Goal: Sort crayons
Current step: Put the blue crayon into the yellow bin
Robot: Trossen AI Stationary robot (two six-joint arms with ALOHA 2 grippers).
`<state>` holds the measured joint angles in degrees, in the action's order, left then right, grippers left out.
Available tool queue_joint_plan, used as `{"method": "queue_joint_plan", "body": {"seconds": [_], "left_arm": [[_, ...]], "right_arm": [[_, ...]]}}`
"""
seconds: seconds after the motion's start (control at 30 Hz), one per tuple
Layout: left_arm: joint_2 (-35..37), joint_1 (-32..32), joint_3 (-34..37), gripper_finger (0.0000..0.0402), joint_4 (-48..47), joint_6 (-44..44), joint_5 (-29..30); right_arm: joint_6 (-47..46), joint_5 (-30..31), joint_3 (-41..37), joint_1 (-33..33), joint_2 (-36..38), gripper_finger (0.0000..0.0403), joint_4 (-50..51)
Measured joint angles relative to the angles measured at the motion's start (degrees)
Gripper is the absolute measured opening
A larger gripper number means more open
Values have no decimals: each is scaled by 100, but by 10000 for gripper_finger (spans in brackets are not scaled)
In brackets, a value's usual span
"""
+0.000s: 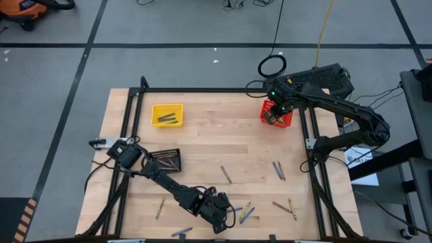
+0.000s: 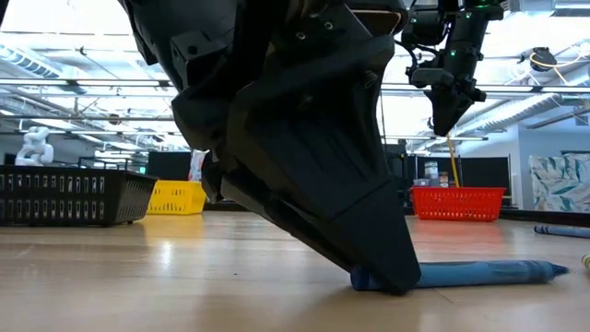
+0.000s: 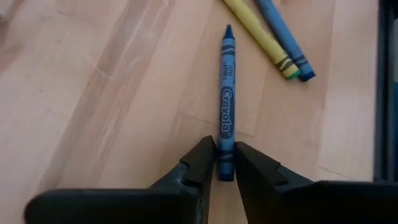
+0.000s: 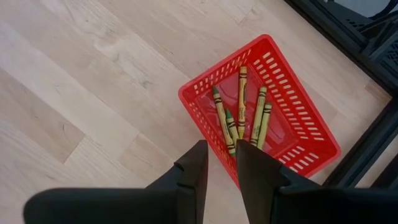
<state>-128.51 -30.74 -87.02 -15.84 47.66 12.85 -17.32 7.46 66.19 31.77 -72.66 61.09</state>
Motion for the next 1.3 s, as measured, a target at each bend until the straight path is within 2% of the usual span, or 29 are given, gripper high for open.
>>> {"method": "queue_joint_plan", "body": {"seconds": [0.23,0.5,0.8,1.3], "left_arm": [[-2,13,0,10,-269,-1,91],[-1,-29,28,4,-132,-63,124],[53,-160,46,1,166,-152,423],[881,-202,50,3,-294,-171,851]], "right_arm": [[0,0,0,0,0,70,-3],[0,0,0,0,0,70,-3],[0,0,0,0,0,70,-3],[2,2,0,0,0,70,-3]]}}
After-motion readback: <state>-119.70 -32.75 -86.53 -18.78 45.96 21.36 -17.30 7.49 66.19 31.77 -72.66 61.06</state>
